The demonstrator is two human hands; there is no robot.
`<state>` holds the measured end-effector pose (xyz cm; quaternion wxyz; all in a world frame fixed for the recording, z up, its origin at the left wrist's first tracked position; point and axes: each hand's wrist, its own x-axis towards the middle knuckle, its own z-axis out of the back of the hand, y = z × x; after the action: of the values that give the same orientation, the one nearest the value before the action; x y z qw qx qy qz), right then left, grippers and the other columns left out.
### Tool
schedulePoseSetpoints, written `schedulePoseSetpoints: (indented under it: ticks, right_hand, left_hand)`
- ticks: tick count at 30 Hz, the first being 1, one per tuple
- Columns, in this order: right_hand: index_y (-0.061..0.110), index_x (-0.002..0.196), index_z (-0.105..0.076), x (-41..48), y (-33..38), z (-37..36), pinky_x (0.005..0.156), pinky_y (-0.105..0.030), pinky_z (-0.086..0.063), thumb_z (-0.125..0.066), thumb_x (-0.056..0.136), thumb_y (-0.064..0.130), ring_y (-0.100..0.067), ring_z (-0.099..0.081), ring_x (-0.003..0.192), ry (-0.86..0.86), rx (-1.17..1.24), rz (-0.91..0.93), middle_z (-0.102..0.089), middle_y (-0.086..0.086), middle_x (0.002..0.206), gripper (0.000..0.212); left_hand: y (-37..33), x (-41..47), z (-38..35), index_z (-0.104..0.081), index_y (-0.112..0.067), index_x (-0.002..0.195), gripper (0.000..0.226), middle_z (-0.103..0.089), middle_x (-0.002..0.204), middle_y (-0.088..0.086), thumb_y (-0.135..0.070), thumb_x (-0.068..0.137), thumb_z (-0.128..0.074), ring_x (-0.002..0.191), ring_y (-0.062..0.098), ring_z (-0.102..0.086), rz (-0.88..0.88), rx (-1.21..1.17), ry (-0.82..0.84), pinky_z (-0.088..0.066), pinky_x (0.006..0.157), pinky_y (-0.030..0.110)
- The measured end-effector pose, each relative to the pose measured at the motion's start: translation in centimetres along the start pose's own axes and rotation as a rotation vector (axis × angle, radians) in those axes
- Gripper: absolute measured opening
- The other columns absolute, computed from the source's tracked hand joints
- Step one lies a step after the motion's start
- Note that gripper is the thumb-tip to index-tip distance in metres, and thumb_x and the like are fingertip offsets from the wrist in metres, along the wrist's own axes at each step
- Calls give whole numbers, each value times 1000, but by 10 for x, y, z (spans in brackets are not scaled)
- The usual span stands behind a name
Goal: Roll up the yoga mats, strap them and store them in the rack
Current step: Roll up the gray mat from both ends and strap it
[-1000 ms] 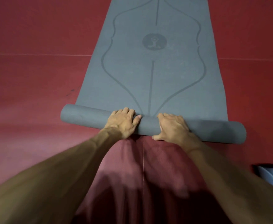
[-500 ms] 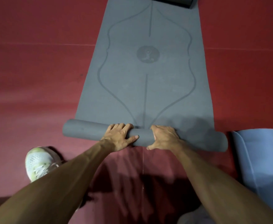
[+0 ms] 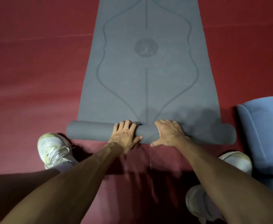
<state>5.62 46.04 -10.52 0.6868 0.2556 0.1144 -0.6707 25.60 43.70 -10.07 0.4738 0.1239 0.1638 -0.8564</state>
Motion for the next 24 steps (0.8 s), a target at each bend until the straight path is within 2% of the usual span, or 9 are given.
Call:
schedulePoseSetpoints:
  ticks: [3, 6, 8, 10, 12, 15, 18, 21, 24]
  right_hand:
    - [26, 128, -47, -2, -1, -9, 100, -37, -31, -67, 58, 76, -19, -44, 119, -77, -12, 32, -51, 4, 123, 88]
    - [24, 130, -47, 0, -5, -6, 100, -37, -29, -62, 63, 77, -20, -39, 115, -141, -63, 85, -45, 4, 124, 87]
    - [21, 130, -48, -2, -5, -6, 98, -39, -30, -59, 67, 77, -23, -42, 113, -212, -132, 111, -45, 1, 124, 84]
    - [17, 127, -53, -9, -3, -15, 94, -42, -33, -66, 67, 72, -26, -48, 107, -356, -173, 78, -52, -4, 119, 83]
    - [10, 128, -55, -13, 3, -29, 96, -46, -33, -75, 59, 66, -28, -50, 107, -464, -158, 38, -57, -9, 119, 91]
    - [1, 136, -47, -9, 11, -42, 107, -55, -27, -76, 50, 71, -33, -48, 118, -447, -183, 7, -54, -17, 127, 114]
    - [1, 132, -49, 2, 10, -34, 105, -57, -34, -74, 43, 77, -33, -52, 113, -380, -189, -25, -55, -16, 123, 120]
    - [16, 142, -38, 17, 4, -10, 102, -48, -31, -66, 52, 82, -28, -47, 114, -239, -230, 9, -50, -8, 125, 115]
    - [34, 142, -29, 36, -4, 12, 98, -43, -29, -63, 55, 83, -23, -42, 117, -127, -143, 38, -44, -1, 124, 105]
  left_hand:
    - [4, 11, -3, -38, -25, 140, 86, -44, 132, 3, -73, 75, -8, 123, 25, -39, -12, 19, 32, -23, 104, 38]
    - [9, 24, 0, -34, -28, 140, 64, -39, 135, 1, -67, 89, -32, 124, 26, -35, 15, 8, 115, -22, 106, 38]
    - [12, 35, 6, -34, -26, 141, 61, -38, 134, 2, -63, 92, -35, 122, 28, -36, 3, -11, 167, -25, 106, 40]
    - [15, 47, 13, -35, -24, 140, 61, -38, 135, 3, -62, 93, -32, 122, 29, -37, -10, -23, 224, -25, 106, 40]
    - [20, 60, 18, -37, -23, 141, 60, -38, 137, 4, -61, 94, -31, 124, 29, -36, -15, -56, 280, -24, 107, 40]
    - [25, 70, 20, -38, -22, 141, 60, -38, 139, 5, -60, 95, -32, 127, 27, -34, -28, -105, 338, -23, 108, 39]
    - [28, 74, 17, -42, -18, 136, 58, -42, 133, 6, -59, 94, -34, 127, 25, -39, -14, -188, 251, -27, 106, 39]
    - [27, 81, 19, -44, -19, 131, 54, -47, 128, 6, -57, 96, -28, 123, 24, -47, 63, -209, 154, -29, 104, 39]
    - [23, 85, 20, -45, -24, 132, 51, -51, 129, 3, -48, 99, -14, 122, 22, -48, 88, -42, 115, -29, 102, 40]
